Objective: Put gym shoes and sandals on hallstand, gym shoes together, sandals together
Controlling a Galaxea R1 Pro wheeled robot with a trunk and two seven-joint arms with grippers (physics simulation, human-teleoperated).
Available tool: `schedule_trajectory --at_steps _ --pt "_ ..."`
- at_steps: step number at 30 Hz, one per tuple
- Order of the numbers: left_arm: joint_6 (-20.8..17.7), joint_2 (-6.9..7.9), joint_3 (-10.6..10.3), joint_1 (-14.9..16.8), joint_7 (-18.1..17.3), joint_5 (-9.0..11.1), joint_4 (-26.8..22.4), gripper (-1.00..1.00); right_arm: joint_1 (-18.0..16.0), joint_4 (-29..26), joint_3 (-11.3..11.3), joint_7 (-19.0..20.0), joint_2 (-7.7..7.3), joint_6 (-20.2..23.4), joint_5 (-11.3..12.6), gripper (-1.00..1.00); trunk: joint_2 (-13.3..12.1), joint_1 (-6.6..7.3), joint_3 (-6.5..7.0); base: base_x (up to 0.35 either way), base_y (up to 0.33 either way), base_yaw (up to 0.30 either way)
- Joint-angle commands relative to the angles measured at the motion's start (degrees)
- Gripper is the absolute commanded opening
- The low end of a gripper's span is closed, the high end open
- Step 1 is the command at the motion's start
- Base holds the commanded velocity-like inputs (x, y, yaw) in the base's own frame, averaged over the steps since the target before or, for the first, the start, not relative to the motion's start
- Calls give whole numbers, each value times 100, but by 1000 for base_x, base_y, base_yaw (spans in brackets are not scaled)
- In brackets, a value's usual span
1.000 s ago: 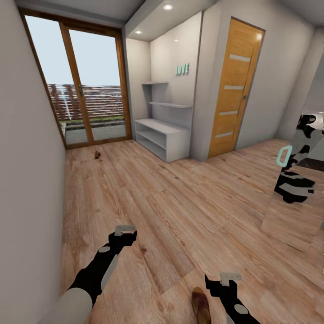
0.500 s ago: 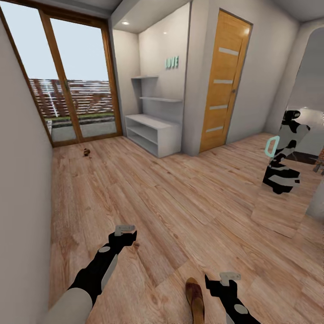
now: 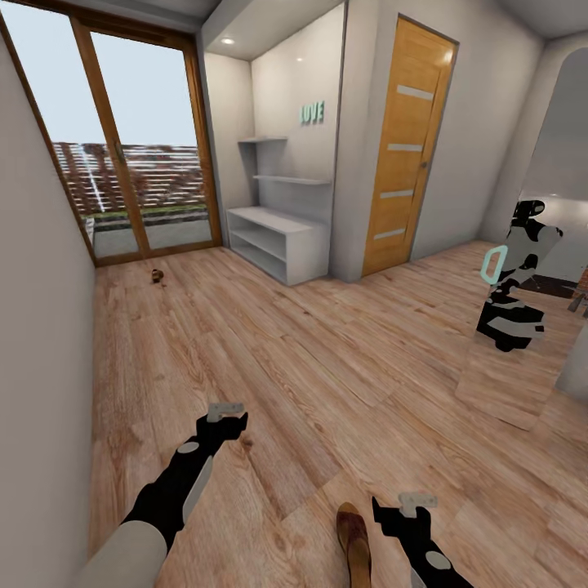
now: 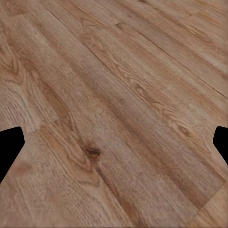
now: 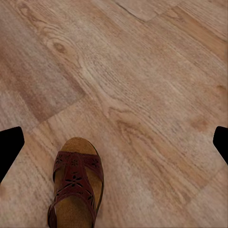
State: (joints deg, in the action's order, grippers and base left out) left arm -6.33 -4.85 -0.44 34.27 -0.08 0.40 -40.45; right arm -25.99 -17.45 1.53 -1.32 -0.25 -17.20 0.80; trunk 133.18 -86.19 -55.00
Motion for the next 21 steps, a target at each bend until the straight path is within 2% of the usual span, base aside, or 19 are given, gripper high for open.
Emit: schedule_trajectory --at_steps 1,12,21 --pt "-34 -2 -8 1 -1 8 -23 100 -3 0 12 1 4 -20 13 100 2 1 -5 0 0 0" --pt "-40 -83 -20 1 -1 4 -41 100 -3 -4 10 -3 7 -44 17 100 2 1 -5 0 0 0" --pt "-44 -87 -18 1 -1 8 -45 100 -3 -5 9 -35 7 -47 9 100 363 -197 -222 0 0 89"
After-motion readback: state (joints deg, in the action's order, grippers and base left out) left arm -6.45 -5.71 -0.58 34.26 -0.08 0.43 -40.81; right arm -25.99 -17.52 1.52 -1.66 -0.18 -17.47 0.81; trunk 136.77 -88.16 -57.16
